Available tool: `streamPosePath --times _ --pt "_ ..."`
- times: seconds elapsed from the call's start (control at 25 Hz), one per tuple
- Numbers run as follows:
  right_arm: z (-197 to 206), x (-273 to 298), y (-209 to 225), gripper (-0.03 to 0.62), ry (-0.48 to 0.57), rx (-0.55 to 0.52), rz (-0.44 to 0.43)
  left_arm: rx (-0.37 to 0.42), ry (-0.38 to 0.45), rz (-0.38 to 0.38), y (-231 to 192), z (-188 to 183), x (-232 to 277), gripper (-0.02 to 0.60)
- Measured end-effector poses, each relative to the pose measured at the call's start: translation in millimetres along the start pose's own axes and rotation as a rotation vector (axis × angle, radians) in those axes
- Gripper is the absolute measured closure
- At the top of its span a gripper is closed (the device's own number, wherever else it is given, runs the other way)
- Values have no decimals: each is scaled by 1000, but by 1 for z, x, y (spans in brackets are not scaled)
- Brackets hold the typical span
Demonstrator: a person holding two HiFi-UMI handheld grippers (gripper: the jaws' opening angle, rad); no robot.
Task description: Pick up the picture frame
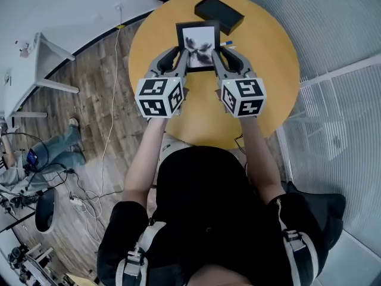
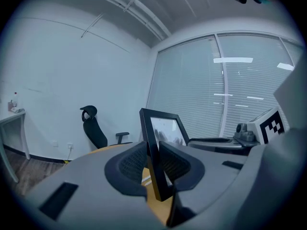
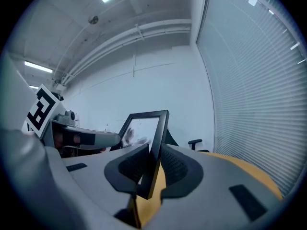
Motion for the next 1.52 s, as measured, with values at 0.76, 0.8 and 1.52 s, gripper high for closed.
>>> streamPosePath --times 0.76,0.8,1.52 --pt "-78 -11 -16 507 143 -29 15 60 105 42 3 -71 -21 491" --pt "-79 -3 -13 506 141 -25 15 57 102 41 -2 -73 -14 491" --pt "-62 -9 1 510 136 -1 41 58 77 56 9 -57 -4 489"
Point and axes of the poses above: the fingertips, and each gripper's own axes: x forward along the fingers, y to its right, z out of its underside, the point moved 1 cm from there along -x, backward along the fingers, and after that the axes turned 8 degrees about z, right-handed, at the moved point
